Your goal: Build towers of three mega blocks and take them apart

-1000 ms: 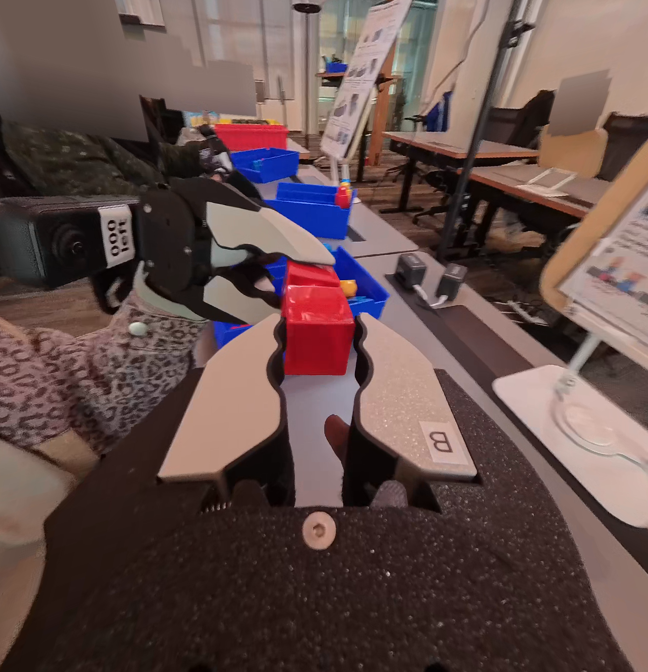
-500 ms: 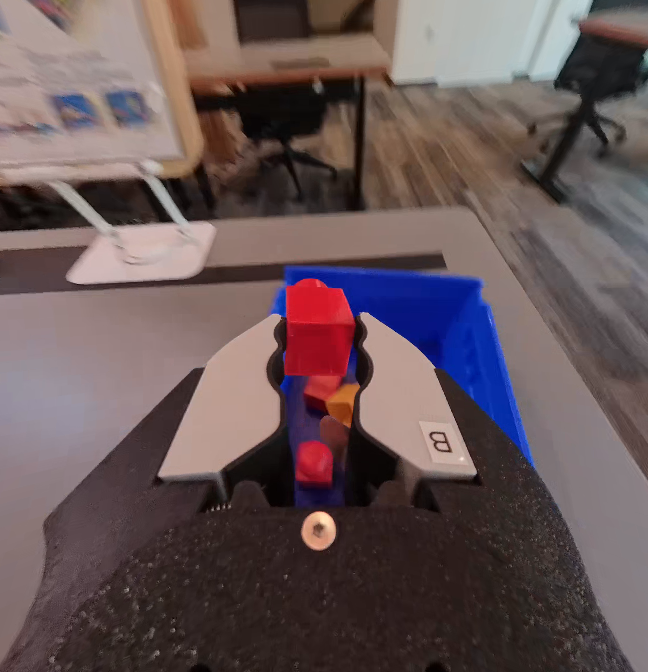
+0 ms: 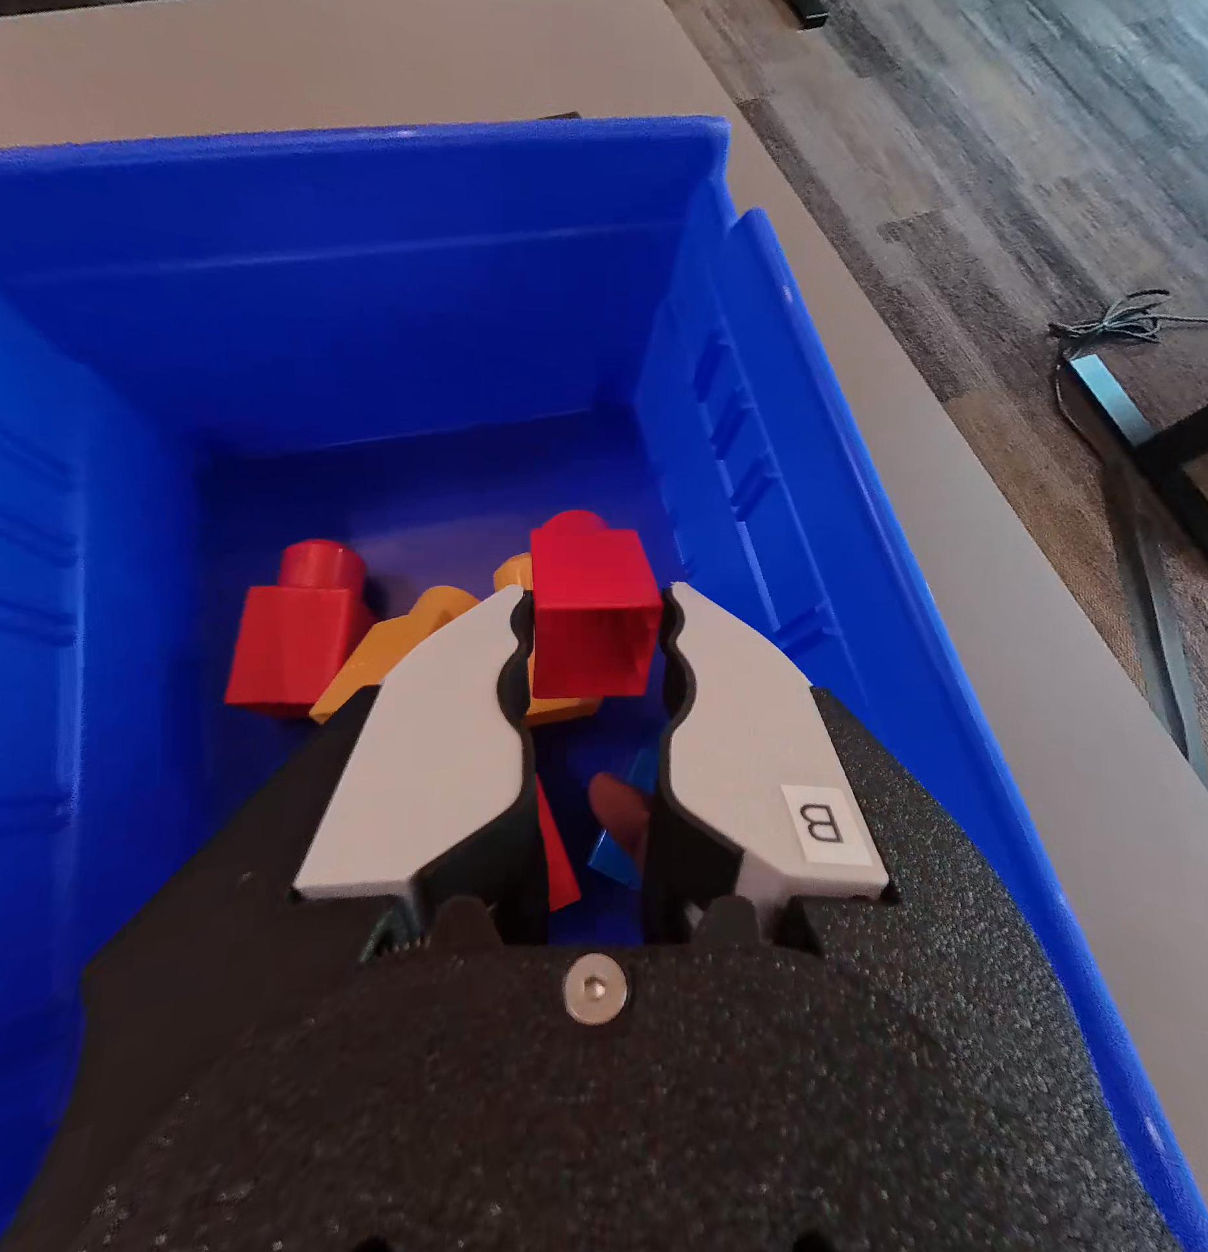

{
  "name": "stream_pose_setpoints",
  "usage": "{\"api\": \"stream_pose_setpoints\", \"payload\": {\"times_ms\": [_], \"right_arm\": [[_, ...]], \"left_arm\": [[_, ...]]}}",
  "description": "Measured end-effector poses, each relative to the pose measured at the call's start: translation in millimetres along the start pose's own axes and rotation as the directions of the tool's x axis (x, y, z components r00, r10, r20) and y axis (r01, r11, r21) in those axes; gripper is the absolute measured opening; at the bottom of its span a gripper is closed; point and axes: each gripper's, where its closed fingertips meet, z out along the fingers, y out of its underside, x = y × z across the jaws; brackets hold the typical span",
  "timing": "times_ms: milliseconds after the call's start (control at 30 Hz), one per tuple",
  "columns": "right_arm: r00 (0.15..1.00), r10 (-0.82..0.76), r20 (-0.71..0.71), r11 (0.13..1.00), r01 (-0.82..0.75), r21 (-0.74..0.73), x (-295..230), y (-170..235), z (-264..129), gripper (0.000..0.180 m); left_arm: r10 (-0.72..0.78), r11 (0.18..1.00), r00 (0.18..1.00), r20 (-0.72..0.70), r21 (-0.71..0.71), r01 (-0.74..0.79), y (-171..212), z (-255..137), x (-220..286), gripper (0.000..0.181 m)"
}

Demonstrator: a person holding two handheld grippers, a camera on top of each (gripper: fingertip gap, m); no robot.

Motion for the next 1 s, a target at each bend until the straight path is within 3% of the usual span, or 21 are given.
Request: {"api": "stream_pose_setpoints", "payload": {"times_ms": [167, 300, 400, 500, 600, 700, 867, 1000], "right_arm": [[0.998, 0.046, -0.031, 0.999, -0.046, 0.01, 6.9, 1.1, 2.9, 0.038], [0.995, 0.099, -0.005, 0.988, -0.098, 0.118, 10.2, -20.1, -14.7, 0.049], [0.981, 0.155, 0.116, 0.955, -0.179, 0.237, 2.7, -45.3, -38.2, 0.049], [0.931, 0.127, 0.343, 0.909, -0.248, 0.336, -22.6, -73.1, -73.6, 0.049], [0.77, -0.033, 0.638, 0.857, -0.306, 0.414, -73.2, -102.0, -133.1, 0.053], [0.575, -0.264, 0.775, 0.786, -0.337, 0.518, -127.7, -123.7, -206.9, 0.059], [0.24, -0.625, 0.742, 0.727, -0.165, 0.666, -231.2, -97.0, -300.6, 0.071], [0.079, -0.722, 0.687, 0.687, -0.033, 0.726, -299.7, -65.8, -336.5, 0.07]], "left_arm": [[0.001, 1.0, 1.0, -0.008, -0.002, -0.001, 0.2, -0.4, 0.9, 0.036], [-0.003, 1.0, 1.0, -0.02, -0.012, 0.003, 2.0, 0.3, 2.6, 0.036], [-0.001, 1.0, 0.999, -0.036, -0.021, 0.0, 3.5, 2.4, 5.9, 0.036], [0.006, 1.0, 0.998, -0.058, -0.006, -0.006, -0.6, 7.0, 11.9, 0.036], [0.032, 0.999, 0.995, -0.093, 0.026, -0.03, -10.4, 15.6, 23.3, 0.036], [0.084, 0.996, 0.988, -0.128, 0.046, -0.079, -19.2, 26.5, 38.1, 0.036], [0.183, 0.983, 0.968, -0.17, 0.047, -0.177, -27.5, 42.1, 60.7, 0.036], [0.235, 0.972, 0.956, -0.176, 0.07, -0.226, -36.2, 49.4, 71.4, 0.036]]}}
